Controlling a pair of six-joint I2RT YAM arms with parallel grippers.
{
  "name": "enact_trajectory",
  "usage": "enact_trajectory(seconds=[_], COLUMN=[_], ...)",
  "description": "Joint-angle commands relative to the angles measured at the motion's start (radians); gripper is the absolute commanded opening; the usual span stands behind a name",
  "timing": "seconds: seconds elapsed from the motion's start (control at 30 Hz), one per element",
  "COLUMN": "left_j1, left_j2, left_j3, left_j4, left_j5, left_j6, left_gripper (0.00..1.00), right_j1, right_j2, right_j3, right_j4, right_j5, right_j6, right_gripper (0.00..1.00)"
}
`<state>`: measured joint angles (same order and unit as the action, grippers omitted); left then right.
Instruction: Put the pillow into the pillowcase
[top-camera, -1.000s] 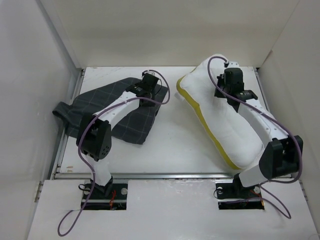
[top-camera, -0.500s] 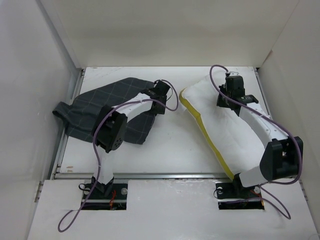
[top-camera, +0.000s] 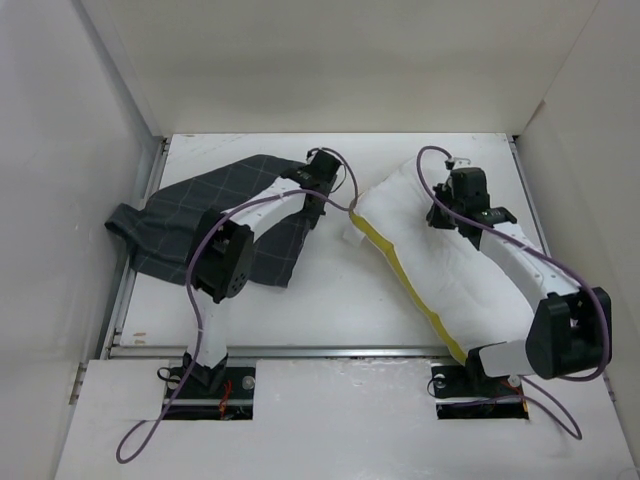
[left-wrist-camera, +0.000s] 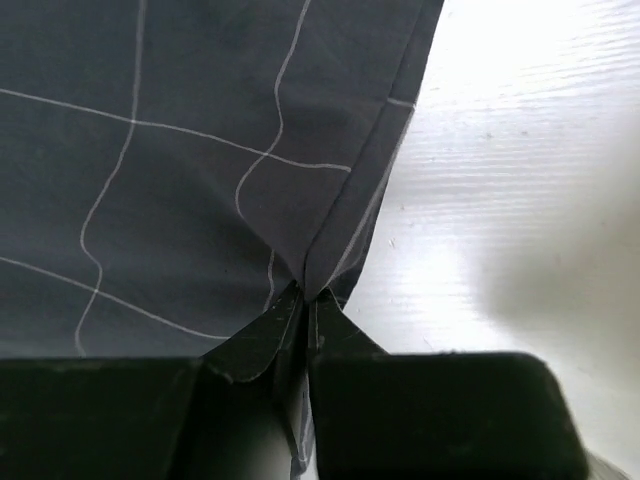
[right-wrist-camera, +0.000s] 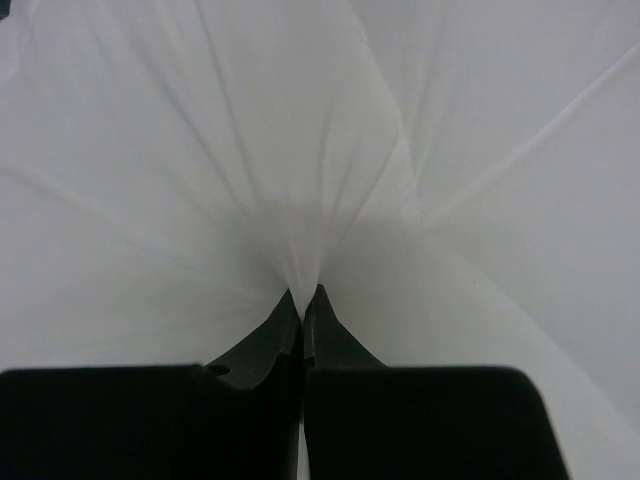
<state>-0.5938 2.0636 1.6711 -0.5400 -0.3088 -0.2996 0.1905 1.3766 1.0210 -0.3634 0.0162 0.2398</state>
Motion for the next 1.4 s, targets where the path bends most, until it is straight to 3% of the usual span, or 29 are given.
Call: enact_trajectory(seconds=[0.0, 0.3, 0.5, 0.6, 0.9, 1.1, 1.27, 1.37], left_j1=[0.002, 0.002, -0.018, -0.029, -0.038, -0.038, -0.018, -0.009], left_j2=[-0.164, -0.232, -0.252, -0.272, -0.208, -0.157, -0.137, -0.164], left_j3=[0.053, 0.032, 0.053, 0.053, 0.199, 0.275, 0.240, 0.179], left_j4=[-0.023, -0.061, -0.097, -0.107, -0.164, -0.205, -0.224, -0.224], left_j5=[0.025, 0.054, 0.059, 0.069, 0.089, 0.066, 0.048, 0.019], left_j6=[0.004, -0.016, -0.036, -0.047, -0.067, -0.087, -0.105, -0.125], left_gripper=[0.00, 0.00, 0.00, 0.00, 0.00, 0.00, 0.00, 0.00], right_j1=[0.059, 0.225, 0.303, 0.325, 0.495, 0.590, 0.626, 0.626], right_j2=[-0.060, 0.045, 0.208, 0.272, 0.367, 0.386, 0.410, 0.411], right_j3=[-0.031, 0.026, 0.157, 0.263, 0.392, 0.334, 0.288, 0.234], right_j4=[0.066, 0.149, 0.101, 0.075, 0.141, 0.129, 0.219, 0.299], right_j5=[-0.078, 0.033, 0.297, 0.360, 0.372, 0.337, 0.305, 0.252], right_j6=[0.015, 0.122, 0.350, 0.438, 0.477, 0.487, 0.489, 0.463], right_gripper=[0.00, 0.00, 0.00, 0.00, 0.00, 0.00, 0.00, 0.15])
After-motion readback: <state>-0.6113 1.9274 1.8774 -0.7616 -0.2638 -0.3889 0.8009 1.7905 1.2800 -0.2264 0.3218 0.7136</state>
